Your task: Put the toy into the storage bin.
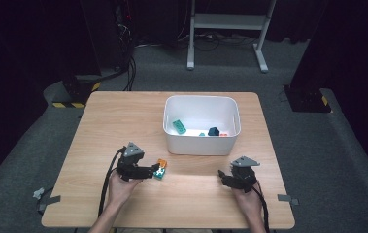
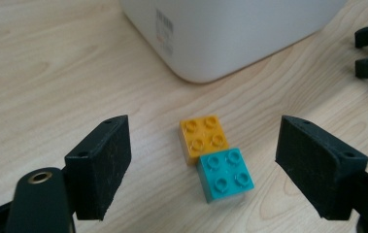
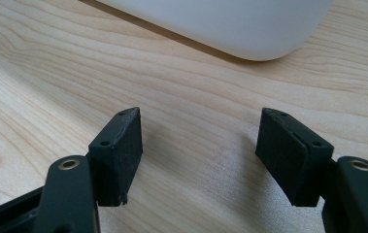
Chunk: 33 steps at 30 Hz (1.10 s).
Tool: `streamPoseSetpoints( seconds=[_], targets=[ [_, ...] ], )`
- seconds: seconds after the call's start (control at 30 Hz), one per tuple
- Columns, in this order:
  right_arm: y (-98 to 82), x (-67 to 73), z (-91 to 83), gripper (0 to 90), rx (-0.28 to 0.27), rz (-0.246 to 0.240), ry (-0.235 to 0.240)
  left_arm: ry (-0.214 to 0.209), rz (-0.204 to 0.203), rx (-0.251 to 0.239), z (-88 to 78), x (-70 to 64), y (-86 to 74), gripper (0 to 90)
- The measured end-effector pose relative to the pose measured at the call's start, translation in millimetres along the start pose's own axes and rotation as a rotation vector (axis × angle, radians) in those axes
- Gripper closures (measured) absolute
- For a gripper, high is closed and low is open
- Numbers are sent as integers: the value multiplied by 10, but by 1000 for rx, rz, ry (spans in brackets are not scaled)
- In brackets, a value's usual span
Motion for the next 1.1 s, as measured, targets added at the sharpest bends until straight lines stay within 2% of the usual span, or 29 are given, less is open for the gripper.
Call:
streamPoseSetpoints(
  seconds=[0.27,0.43,0.6,0.83,1.1],
  targets=[
    [0,0,0,333,0,0,-1,-1,-27,8,111,-21,-155,204],
    [0,0,1,332,0,1,-2,27,-20,40,211,-35,-251,222],
    [0,0,0,332,1,1,-1,38,-27,40,276,-40,-299,242],
    [0,0,1,332,0,1,-2,58,-20,42,345,-58,-343,321],
    [1,0,1,333,0,1,-2,54,-10,43,398,-94,-374,431]
  ],
)
Point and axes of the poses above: each handheld gripper's, and its own axes: z roughly forward along the jaws, y roughly out of its top, x roughly to its left, the point moved 10 cm from there along z, roughly forward along the jaws, and after that the axes turned 11 degrees about -y, right-handed, at the moved point
